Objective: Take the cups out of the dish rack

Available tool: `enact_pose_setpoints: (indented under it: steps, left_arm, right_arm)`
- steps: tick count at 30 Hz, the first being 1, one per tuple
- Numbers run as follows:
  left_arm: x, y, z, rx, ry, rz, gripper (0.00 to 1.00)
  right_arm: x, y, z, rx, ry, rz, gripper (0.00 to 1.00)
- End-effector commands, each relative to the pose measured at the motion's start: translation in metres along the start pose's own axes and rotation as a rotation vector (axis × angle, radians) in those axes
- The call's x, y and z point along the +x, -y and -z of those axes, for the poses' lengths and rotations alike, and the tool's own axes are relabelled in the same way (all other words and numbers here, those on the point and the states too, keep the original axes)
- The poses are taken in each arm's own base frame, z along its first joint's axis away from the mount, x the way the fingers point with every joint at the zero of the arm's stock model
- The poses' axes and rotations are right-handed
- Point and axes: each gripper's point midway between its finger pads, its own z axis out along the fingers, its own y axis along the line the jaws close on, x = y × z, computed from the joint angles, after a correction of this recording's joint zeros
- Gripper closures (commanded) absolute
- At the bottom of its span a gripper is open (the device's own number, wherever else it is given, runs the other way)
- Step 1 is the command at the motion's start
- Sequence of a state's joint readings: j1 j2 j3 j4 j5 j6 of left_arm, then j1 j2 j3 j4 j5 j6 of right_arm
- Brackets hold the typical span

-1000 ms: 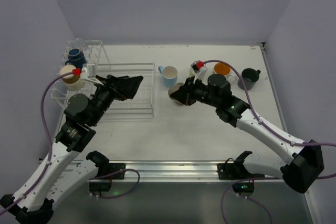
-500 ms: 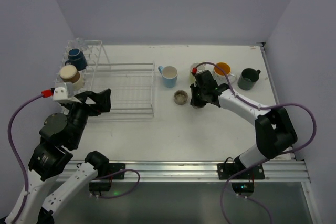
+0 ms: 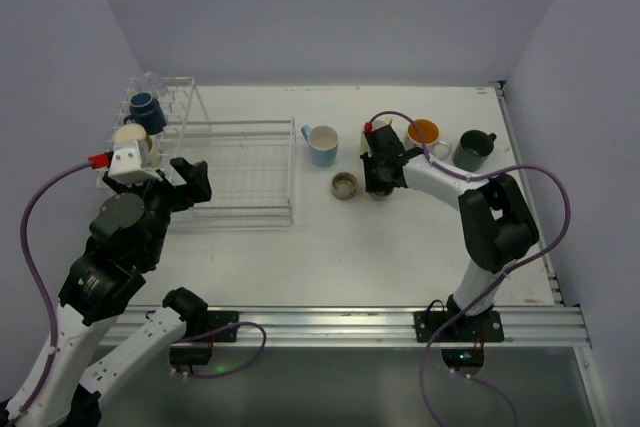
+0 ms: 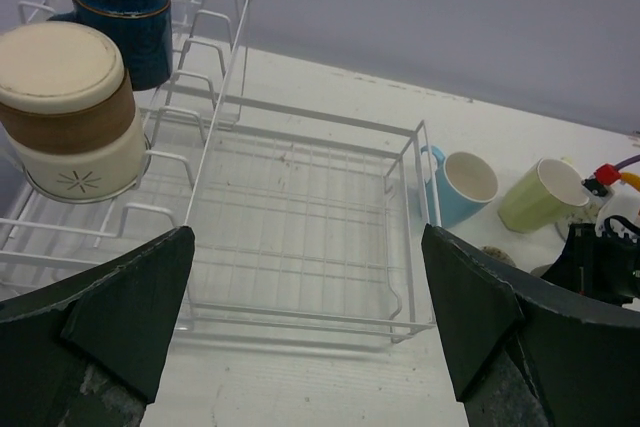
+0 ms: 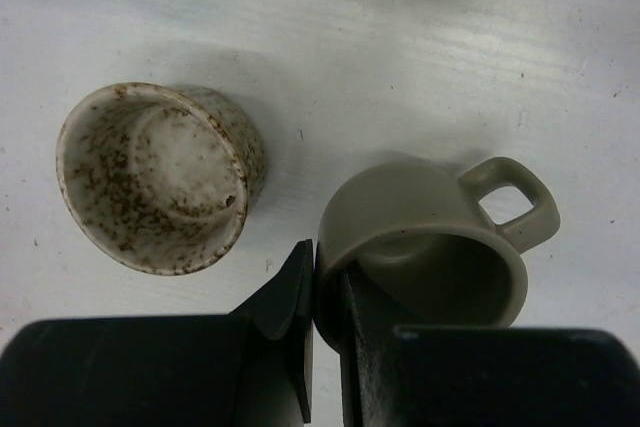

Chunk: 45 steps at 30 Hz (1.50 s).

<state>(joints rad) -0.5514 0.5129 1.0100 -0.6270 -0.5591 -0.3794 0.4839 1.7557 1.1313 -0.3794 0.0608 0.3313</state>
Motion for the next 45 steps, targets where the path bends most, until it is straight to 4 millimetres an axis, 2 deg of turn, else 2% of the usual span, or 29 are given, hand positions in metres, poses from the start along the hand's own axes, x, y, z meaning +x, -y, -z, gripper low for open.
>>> enact_pose_setpoints:
  steps: [1, 2, 4, 5, 8, 11, 13, 14, 15, 16, 18, 19, 20, 21, 22, 23, 24, 25, 27, 29, 30, 33, 34, 41, 45]
  left_arm:
    - [-0.026, 0.001, -0.005, -0.047, 0.033, -0.01, 0.0]
    - [-0.031, 0.001, -0.006, -0.06, 0.044, -0.003, 0.0]
    - [-0.035, 0.008, -0.014, -0.058, 0.041, 0.0, 0.0]
    - [-0.044, 0.014, -0.016, -0.043, 0.06, 0.016, 0.0]
    - [-0.044, 0.029, -0.033, -0.039, 0.02, 0.002, 0.0]
    - [-0.05, 0.038, -0.043, -0.045, 0.011, 0.017, 0.0]
    - [-0.059, 0.039, -0.044, -0.064, 0.021, 0.037, 0.0]
    - [-0.059, 0.036, -0.048, -0.097, 0.019, 0.043, 0.0]
    - [-0.062, 0.034, -0.048, -0.116, 0.026, 0.051, 0.0]
    - [-0.068, 0.024, -0.047, -0.176, 0.045, 0.052, 0.0]
    - [-0.068, 0.012, -0.052, -0.266, 0.05, 0.045, 0.0]
    - [-0.067, 0.003, -0.053, -0.31, 0.043, 0.034, 0.0]
    - [-0.062, 0.002, -0.061, -0.325, 0.017, 0.039, 0.0]
    - [-0.063, -0.014, -0.067, -0.369, 0.01, 0.056, 0.0]
    - [-0.062, -0.009, -0.073, -0.31, -0.023, 0.077, 0.0]
    - [-0.061, -0.016, -0.078, -0.33, -0.035, 0.083, 0.0]
    - [-0.066, -0.034, -0.079, -0.391, -0.028, 0.087, 0.0]
    - [-0.068, -0.044, -0.076, -0.433, -0.037, 0.076, 0.0]
    - [-0.064, -0.062, -0.078, -0.497, -0.077, 0.064, 0.0]
    - [-0.055, -0.072, -0.078, -0.517, -0.128, 0.049, 0.0]
    - [-0.053, -0.086, -0.076, -0.558, -0.137, 0.052, 0.0]
    - [-0.042, -0.098, -0.079, -0.582, -0.175, 0.031, 0.0]
    - [-0.043, -0.11, -0.077, -0.63, -0.176, 0.028, 0.0]
    - [-0.037, -0.13, -0.092, -0.699, -0.214, -0.007, 0.0]
    - [-0.026, -0.137, -0.099, -0.711, -0.239, -0.024, 0.0]
  right_arm:
    - [-0.031, -0.008, 0.002, -0.023, 0.08, 0.01, 0.9]
    - [-0.031, -0.009, 0.002, -0.025, 0.079, 0.013, 0.82]
    - [-0.03, -0.01, 0.001, -0.029, 0.075, 0.004, 0.73]
    - [-0.03, -0.011, 0.002, -0.034, 0.073, 0.001, 0.67]
    - [-0.034, -0.015, 0.016, -0.062, 0.104, -0.024, 0.58]
    - [-0.044, -0.023, 0.04, -0.115, 0.164, -0.036, 0.51]
    - [-0.052, -0.026, 0.062, -0.145, 0.23, -0.047, 0.39]
    - [-0.044, -0.03, 0.068, -0.185, 0.221, -0.043, 0.35]
    - [-0.049, -0.034, 0.088, -0.218, 0.27, -0.046, 0.28]
    - [-0.051, -0.037, 0.097, -0.246, 0.299, -0.042, 0.24]
    - [-0.04, -0.039, 0.106, -0.286, 0.309, -0.04, 0.16]
    - [-0.045, -0.042, 0.12, -0.315, 0.355, -0.039, 0.13]
    - [-0.037, -0.042, 0.119, -0.323, 0.349, -0.036, 0.11]
    - [-0.037, -0.042, 0.121, -0.331, 0.358, -0.04, 0.1]
    - [-0.038, -0.042, 0.123, -0.333, 0.373, -0.039, 0.08]
    - [-0.036, -0.04, 0.123, -0.33, 0.369, -0.039, 0.08]
    - [-0.034, -0.041, 0.123, -0.332, 0.363, -0.036, 0.08]
    - [-0.034, -0.044, 0.125, -0.354, 0.368, -0.031, 0.07]
    - [-0.034, -0.046, 0.125, -0.367, 0.369, -0.031, 0.07]
    - [-0.033, -0.048, 0.127, -0.382, 0.369, -0.029, 0.07]
    - [-0.032, -0.049, 0.127, -0.388, 0.368, -0.029, 0.07]
    - [-0.031, -0.054, 0.128, -0.421, 0.363, -0.024, 0.06]
    - [-0.031, -0.056, 0.129, -0.431, 0.362, -0.023, 0.06]
    - [-0.031, -0.062, 0.132, -0.465, 0.365, -0.013, 0.06]
    - [-0.031, -0.061, 0.133, -0.465, 0.37, -0.013, 0.06]
